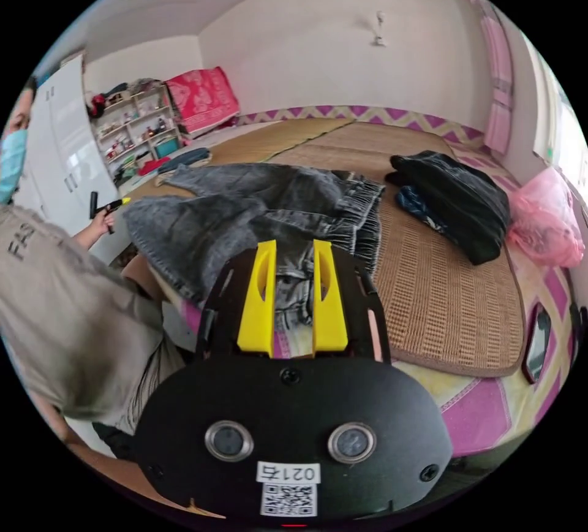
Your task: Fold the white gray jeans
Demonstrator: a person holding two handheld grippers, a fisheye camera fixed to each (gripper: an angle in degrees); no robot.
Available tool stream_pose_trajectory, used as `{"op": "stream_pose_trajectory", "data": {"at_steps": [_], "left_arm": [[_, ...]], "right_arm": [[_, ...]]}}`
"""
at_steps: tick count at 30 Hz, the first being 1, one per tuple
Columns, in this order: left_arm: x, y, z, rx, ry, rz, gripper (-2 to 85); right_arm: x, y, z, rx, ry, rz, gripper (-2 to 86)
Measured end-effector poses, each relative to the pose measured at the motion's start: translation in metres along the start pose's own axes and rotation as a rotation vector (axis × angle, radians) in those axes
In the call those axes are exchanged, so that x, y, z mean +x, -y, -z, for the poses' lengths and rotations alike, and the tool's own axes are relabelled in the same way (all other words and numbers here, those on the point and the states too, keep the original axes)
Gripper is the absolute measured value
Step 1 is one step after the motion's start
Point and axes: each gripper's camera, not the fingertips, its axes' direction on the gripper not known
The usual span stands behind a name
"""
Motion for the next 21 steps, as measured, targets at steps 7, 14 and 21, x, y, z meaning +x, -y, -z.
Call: {"op": "stream_pose_trajectory", "data": {"at_steps": [7,14,21], "left_arm": [[-0.021,0.016,-0.039,-0.212,0.071,0.062,-0.8],[-0.037,-0.008,0.027,-0.014,0.061,0.133,-0.7],[-0.004,-0.078,0.116,0.128,0.020,0.181,5.4]], "right_arm": [[0.044,-0.004,-0.053,-0.104,-0.149,-0.248,8.9],[0.055,-0.028,-0.071,-0.232,-0.231,-0.238,5.0],[0.061,-0.108,0.020,-0.014,-0.147,-0.527,10.1]]}}
